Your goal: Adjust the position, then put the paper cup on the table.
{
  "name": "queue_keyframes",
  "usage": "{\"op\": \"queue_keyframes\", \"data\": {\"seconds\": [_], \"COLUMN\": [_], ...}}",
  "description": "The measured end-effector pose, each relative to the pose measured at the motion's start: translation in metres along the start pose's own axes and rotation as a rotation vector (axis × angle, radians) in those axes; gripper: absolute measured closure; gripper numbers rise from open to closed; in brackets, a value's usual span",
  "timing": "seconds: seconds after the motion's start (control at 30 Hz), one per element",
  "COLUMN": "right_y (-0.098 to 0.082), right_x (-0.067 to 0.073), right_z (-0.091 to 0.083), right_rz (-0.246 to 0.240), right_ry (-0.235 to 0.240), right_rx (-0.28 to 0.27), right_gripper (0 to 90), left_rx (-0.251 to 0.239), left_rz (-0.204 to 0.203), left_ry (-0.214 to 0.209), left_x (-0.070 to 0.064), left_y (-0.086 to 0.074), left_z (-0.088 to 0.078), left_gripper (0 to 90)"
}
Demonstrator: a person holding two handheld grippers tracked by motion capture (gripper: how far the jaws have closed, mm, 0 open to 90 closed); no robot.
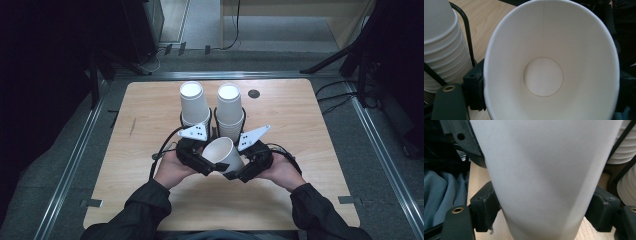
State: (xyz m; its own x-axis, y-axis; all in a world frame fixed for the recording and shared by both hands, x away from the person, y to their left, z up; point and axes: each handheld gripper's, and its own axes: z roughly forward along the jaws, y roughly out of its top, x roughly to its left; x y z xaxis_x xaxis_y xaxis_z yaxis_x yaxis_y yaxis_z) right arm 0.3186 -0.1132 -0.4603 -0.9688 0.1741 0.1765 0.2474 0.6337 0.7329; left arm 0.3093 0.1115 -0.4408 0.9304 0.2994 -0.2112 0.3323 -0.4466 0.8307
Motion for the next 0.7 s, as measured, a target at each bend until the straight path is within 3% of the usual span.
{"op": "queue_keyframes", "data": {"seconds": [0.1, 0.17, 0.43, 0.7], "right_y": [0.000, 0.000, -0.007, -0.015], "right_x": [0.000, 0.001, 0.001, 0.002], "right_z": [0.001, 0.002, -0.007, -0.010], "right_rz": [0.006, -0.004, 0.026, 0.033], "right_ry": [0.007, -0.019, -0.045, -0.105], "right_rx": [0.004, 0.019, 0.054, 0.080], "right_gripper": [19.7, 13.6, 13.7, 13.8], "left_rx": [0.022, 0.044, 0.076, 0.123], "left_rz": [0.001, 0.011, 0.006, -0.005], "left_ry": [0.006, 0.027, 0.048, 0.078], "left_x": [-0.001, -0.001, 0.006, 0.012], "left_y": [0.002, 0.002, -0.001, -0.006], "left_z": [0.000, -0.001, -0.008, -0.011], "left_gripper": [15.5, 15.7, 15.4, 15.2]}}
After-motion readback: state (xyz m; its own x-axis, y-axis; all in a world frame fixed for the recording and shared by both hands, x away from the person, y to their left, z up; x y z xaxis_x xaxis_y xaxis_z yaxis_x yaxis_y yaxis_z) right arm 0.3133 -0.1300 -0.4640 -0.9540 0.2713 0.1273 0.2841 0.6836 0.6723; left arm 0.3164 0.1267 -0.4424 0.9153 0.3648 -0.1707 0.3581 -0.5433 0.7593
